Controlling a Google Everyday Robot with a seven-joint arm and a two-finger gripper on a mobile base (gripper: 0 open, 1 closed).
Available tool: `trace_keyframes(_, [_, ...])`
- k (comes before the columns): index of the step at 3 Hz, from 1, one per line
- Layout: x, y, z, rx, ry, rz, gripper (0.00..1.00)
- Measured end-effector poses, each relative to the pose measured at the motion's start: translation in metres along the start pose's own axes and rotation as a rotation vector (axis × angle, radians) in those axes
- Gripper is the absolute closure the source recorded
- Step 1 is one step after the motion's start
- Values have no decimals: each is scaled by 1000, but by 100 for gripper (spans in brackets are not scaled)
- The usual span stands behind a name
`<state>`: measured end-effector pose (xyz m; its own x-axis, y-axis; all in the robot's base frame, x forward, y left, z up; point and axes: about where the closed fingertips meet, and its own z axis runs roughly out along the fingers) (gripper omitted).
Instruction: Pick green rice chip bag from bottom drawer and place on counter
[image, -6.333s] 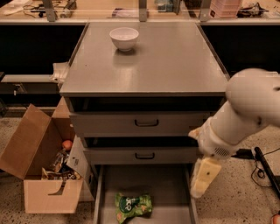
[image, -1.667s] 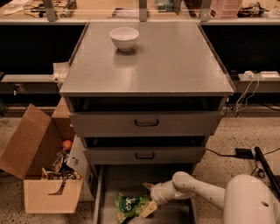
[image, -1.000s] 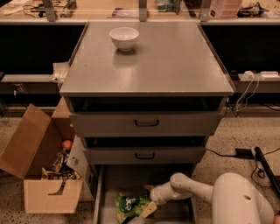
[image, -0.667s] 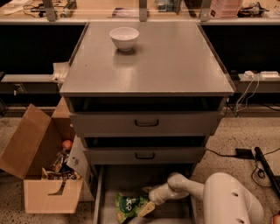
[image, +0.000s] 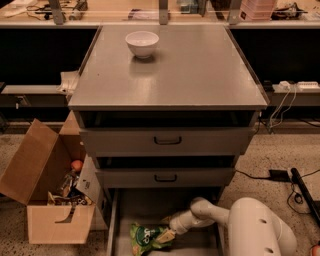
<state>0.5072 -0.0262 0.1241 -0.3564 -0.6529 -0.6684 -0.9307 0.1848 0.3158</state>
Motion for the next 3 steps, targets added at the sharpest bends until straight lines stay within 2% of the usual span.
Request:
trace_keyframes(1, [-14,6,-15,36,-18,-39,81])
trace_keyframes(2, [-51,25,-58,105,-105,-141,100])
trace_keyframes(3, [-76,42,-98,159,-201,-220,100])
